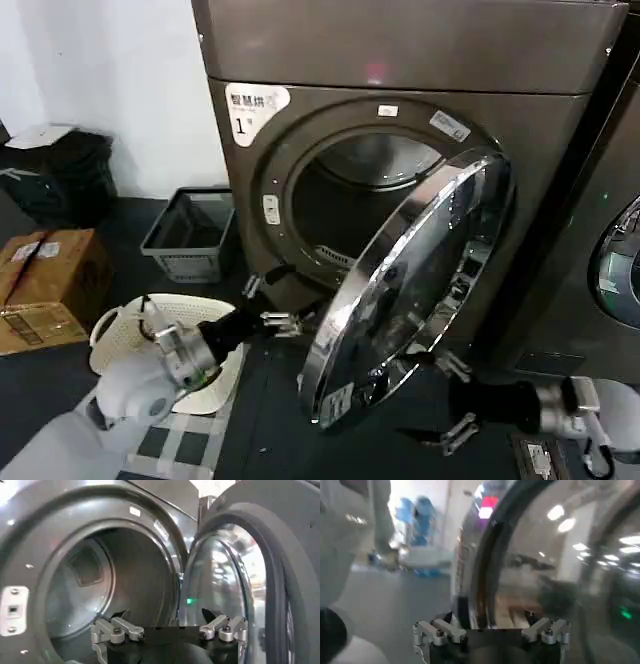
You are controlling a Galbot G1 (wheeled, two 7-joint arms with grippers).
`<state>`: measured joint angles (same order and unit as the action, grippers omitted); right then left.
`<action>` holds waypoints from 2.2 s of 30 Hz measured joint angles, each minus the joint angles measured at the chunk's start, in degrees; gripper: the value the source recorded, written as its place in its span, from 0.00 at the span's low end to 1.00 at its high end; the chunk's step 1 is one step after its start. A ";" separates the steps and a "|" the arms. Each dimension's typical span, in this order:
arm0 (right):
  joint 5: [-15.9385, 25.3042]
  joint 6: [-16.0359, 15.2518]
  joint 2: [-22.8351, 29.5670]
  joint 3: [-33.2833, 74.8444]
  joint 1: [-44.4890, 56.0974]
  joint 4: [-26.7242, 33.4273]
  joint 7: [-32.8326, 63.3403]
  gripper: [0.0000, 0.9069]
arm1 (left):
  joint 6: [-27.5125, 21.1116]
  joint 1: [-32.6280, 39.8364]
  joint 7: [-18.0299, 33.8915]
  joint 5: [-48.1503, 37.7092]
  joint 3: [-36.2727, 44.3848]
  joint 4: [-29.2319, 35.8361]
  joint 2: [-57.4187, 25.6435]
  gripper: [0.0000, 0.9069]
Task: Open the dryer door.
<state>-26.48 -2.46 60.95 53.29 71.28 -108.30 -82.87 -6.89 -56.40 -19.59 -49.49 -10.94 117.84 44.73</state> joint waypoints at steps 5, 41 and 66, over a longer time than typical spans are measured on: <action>2.96 -0.24 1.65 7.58 2.08 0.13 0.89 1.00 | -0.02 1.44 -0.15 0.04 2.62 -0.18 0.12 1.00; 1.82 -8.08 5.81 49.02 14.37 -2.10 49.70 1.00 | 0.16 13.11 -1.17 -0.85 19.70 -0.88 1.63 1.00; 8.43 -15.08 2.35 62.54 18.17 0.19 69.31 1.00 | 0.45 23.46 -0.86 -0.09 34.19 -6.38 8.82 1.00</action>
<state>-18.05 -17.54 63.30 115.82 89.45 -108.11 -13.56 -6.44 -32.94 -20.45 -49.58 23.25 111.46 53.55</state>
